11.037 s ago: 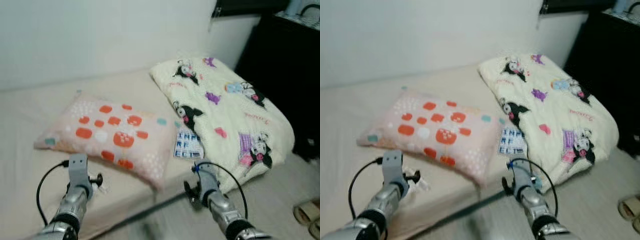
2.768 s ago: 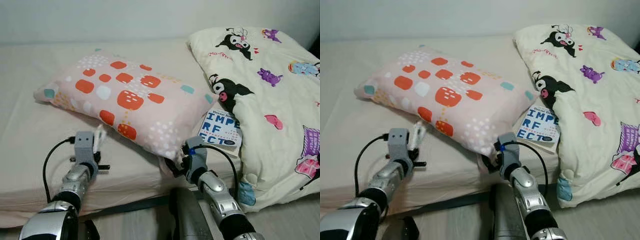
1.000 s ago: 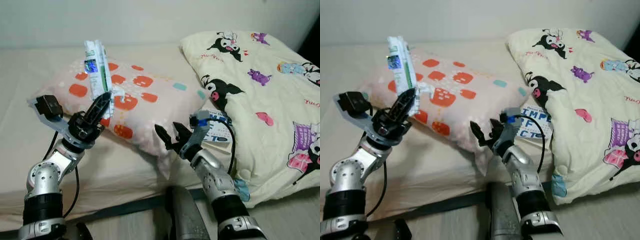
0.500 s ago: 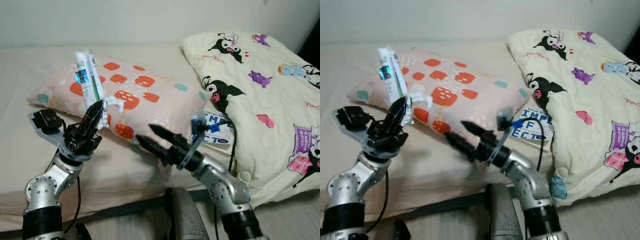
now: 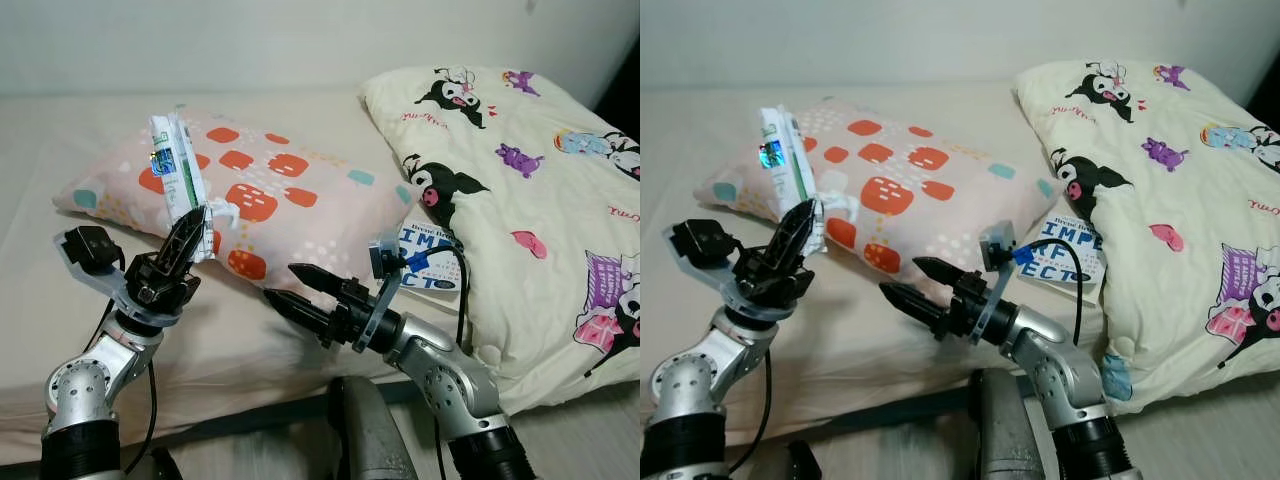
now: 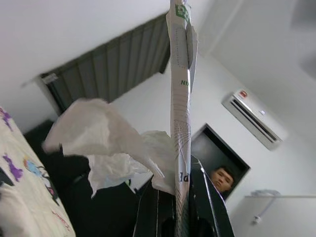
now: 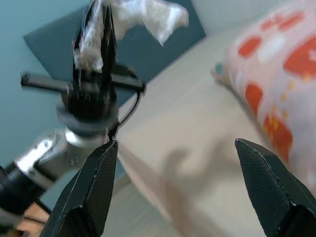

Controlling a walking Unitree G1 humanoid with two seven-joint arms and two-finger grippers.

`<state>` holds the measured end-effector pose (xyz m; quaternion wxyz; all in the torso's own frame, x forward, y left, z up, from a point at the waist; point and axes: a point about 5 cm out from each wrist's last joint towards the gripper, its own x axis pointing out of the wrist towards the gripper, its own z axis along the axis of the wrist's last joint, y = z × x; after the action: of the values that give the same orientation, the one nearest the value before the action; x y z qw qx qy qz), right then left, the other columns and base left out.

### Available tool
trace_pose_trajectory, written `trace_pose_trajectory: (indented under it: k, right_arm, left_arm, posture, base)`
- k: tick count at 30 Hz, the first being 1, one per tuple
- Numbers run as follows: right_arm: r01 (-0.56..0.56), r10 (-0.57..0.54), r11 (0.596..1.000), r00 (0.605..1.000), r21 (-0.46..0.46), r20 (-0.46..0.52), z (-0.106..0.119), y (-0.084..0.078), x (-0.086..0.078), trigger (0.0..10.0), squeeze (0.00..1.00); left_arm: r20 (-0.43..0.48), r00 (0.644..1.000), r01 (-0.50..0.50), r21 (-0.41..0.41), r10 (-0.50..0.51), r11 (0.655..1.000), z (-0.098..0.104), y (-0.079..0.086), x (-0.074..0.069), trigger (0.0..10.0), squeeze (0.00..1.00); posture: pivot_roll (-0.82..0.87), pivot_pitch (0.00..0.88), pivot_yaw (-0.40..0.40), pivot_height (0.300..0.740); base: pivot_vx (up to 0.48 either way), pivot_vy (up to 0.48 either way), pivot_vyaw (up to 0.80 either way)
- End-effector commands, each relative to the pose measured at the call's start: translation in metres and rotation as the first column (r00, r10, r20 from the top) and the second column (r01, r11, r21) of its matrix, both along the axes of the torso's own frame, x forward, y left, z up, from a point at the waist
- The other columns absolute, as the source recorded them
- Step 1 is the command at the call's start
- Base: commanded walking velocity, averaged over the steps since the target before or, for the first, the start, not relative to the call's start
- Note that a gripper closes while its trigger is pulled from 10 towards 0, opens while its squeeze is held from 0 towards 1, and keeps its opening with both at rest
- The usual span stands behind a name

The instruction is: Clean up the room

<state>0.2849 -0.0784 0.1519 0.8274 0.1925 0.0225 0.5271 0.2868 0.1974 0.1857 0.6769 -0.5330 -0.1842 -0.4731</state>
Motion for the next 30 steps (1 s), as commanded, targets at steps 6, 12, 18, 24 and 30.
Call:
trace_pose_trajectory:
  k: [6,12,18,24,30]
  right_arm:
    - [-0.011,0.009,0.999,0.999,-0.04,-0.043,-0.012,-0.005,-0.013,10.0,0.0]
    - [0.01,-0.012,0.999,0.998,-0.044,-0.058,-0.015,-0.012,-0.016,10.0,0.0]
    - [0.024,-0.027,0.999,0.998,-0.046,-0.065,-0.015,-0.016,-0.018,10.0,0.0]
    - [0.023,-0.027,0.999,0.997,-0.049,-0.07,-0.016,-0.017,-0.019,10.0,0.0]
    - [0.016,-0.02,0.998,0.997,-0.054,-0.075,-0.016,-0.016,-0.02,10.0,0.0]
  left_arm:
    - [-0.074,0.996,-0.041,0.018,0.043,0.999,-0.015,0.003,-0.002,4.5,0.0]
    - [-0.111,0.993,-0.033,0.031,0.036,0.999,-0.024,-0.001,-0.006,10.0,0.0]
    - [-0.183,0.98,-0.056,0.102,0.074,0.993,-0.032,-0.003,-0.006,10.0,0.0]
    - [-0.22,0.97,-0.065,0.164,0.101,0.984,-0.035,-0.004,-0.003,10.0,0.0]
    - [-0.239,0.962,-0.089,0.184,0.132,0.979,-0.039,-0.004,0.001,10.0,0.0]
  posture:
    - [-0.19,0.126,-0.066,0.578]
    - [-0.19,0.13,-0.064,0.593]
    - [-0.19,0.133,-0.067,0.613]
    - [-0.19,0.133,-0.069,0.623]
    - [-0.19,0.132,-0.068,0.638]
  base:
    - [0.0,0.0,0.0]
    - [0.0,0.0,0.0]
    - [-0.051,0.0,0.0]
    - [-0.392,0.0,0.0]
    - [0.0,0.0,0.0]
